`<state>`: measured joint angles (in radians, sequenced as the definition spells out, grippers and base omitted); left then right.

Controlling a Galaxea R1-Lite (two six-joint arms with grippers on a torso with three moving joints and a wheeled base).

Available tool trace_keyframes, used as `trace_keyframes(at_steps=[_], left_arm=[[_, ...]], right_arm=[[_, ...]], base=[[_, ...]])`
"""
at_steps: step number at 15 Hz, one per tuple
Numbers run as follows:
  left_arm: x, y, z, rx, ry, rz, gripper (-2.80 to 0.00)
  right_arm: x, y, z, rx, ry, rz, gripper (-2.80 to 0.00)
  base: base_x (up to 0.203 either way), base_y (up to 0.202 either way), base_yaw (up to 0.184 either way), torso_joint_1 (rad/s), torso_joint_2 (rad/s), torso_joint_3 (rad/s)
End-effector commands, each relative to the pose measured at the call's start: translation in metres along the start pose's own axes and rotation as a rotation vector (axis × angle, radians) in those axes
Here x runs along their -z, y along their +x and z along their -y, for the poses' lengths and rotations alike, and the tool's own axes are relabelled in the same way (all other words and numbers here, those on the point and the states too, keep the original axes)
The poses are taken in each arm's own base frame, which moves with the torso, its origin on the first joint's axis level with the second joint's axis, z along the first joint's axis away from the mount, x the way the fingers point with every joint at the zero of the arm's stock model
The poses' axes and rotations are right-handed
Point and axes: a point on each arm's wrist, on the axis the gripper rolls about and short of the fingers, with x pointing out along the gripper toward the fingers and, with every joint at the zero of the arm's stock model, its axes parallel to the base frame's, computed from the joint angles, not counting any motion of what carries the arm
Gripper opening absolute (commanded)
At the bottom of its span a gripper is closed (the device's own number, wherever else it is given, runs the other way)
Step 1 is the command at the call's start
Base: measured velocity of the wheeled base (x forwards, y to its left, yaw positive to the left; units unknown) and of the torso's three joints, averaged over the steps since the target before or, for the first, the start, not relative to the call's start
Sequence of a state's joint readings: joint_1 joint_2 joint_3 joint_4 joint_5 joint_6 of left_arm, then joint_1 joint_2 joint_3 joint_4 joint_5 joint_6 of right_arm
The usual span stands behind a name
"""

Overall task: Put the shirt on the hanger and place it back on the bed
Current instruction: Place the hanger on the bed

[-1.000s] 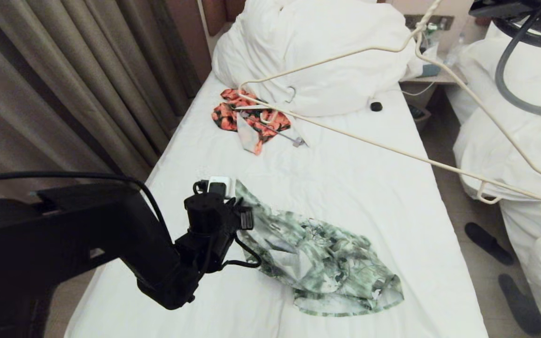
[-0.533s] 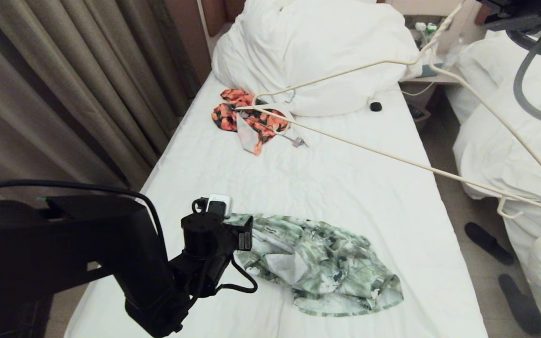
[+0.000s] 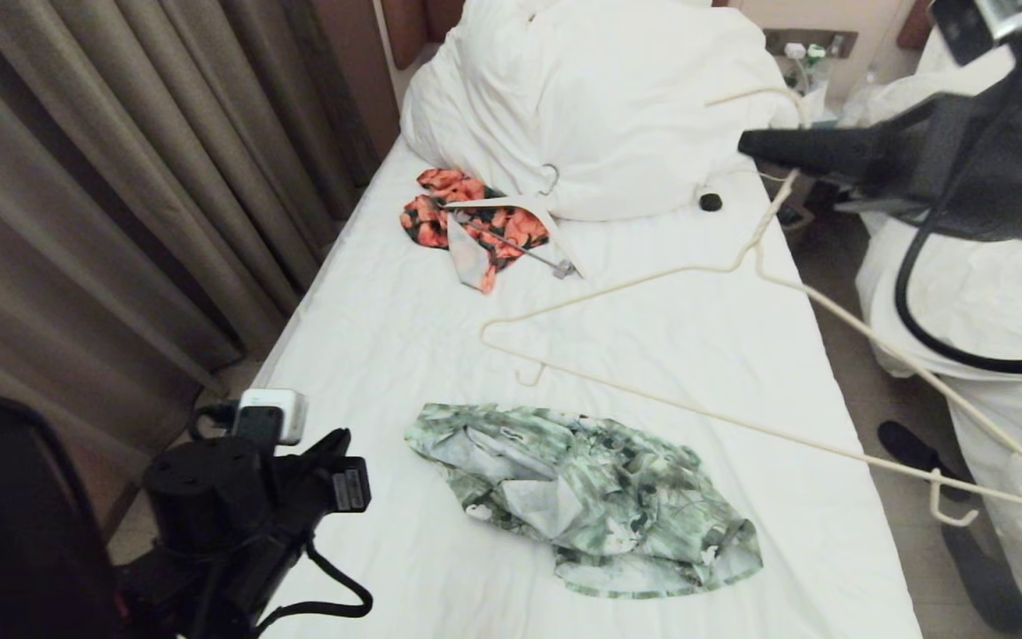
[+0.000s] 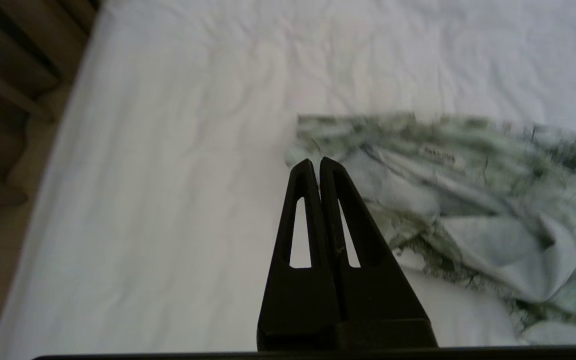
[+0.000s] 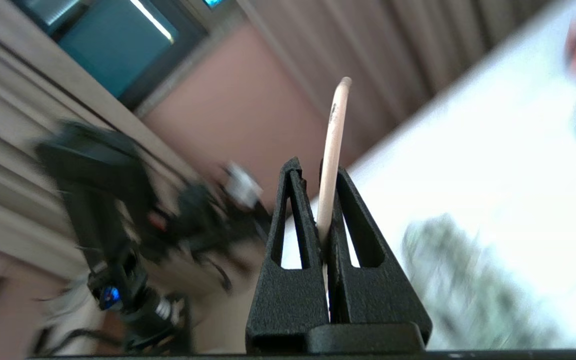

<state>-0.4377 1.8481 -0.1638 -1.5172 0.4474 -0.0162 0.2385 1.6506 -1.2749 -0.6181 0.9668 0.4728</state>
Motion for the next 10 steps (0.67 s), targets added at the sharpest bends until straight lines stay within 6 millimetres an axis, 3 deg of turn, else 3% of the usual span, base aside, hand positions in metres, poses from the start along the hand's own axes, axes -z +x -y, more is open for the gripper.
trace_keyframes(at_steps=[1,5,8,10], left_arm=[[-0.030,-0.034,-0.018,-0.027,-0.069,0.139,-2.80],[-0.045,-0.060,-0.030,-0.063,-0.115,0.229,-2.80],[-0.050,-0.067,-0.034,-0.086,-0.134,0.262,-2.80],[-0.053,-0.076,-0.038,-0.089,-0.155,0.290,-2.80]], right_arm=[[0.038,0.017,0.035,0.018,0.116,-0.074,-2.80],[0.107,0.048,0.093,0.096,0.227,-0.168,-2.80],[0.152,0.060,0.120,0.117,0.192,-0.240,-2.80],[0.178,0.071,0.126,0.099,0.182,-0.290,-2.80]], base=[[0.000,0.000,0.000,0.000,0.00,0.000],[0.000,0.000,0.000,0.000,0.00,0.000],[0.000,0.000,0.000,0.000,0.00,0.000],[0.000,0.000,0.000,0.000,0.00,0.000]])
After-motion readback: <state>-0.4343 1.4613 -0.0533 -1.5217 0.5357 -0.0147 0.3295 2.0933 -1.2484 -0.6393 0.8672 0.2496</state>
